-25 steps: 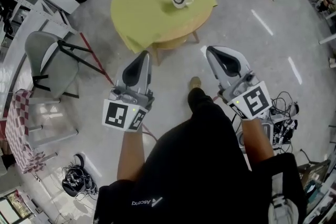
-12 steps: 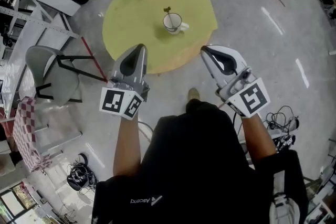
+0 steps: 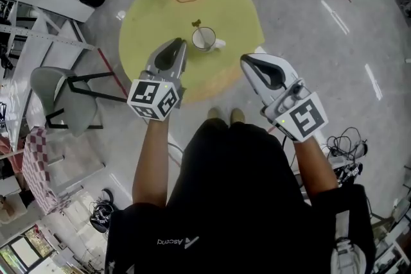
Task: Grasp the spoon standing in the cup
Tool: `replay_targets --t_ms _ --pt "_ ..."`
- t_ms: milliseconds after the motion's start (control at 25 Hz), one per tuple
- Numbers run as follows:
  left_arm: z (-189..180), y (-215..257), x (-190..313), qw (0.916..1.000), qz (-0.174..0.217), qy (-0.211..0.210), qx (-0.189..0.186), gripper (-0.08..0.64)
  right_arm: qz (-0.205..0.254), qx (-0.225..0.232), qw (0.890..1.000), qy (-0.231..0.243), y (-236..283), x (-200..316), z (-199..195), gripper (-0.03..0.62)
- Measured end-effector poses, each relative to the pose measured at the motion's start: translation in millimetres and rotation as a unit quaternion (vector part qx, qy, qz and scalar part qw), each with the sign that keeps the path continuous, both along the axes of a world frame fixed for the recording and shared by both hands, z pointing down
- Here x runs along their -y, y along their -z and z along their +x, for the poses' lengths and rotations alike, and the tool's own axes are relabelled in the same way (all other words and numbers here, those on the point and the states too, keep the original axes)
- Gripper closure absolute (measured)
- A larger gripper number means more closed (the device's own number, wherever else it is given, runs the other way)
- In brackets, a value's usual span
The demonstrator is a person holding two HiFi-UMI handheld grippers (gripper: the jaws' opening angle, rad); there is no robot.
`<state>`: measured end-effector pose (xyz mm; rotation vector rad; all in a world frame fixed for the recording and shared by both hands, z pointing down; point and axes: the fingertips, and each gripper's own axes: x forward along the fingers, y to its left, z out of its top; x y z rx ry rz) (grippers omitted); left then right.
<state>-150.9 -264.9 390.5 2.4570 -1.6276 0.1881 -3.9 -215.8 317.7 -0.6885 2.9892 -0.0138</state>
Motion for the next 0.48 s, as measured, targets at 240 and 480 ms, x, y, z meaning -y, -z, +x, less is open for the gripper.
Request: replay_targets --t_ms 240,480 --pt "4 -47 43 0.9973 -0.061 -0.042 0.001 0.392 -0.022 -0.017 0.999 -0.025 -9 15 0 0.589" --pt "5 -85 82 0.9906 -0.115 -0.073 0.003 0.328 -0.036 -0.031 0.997 -0.054 -18 28 5 0.589"
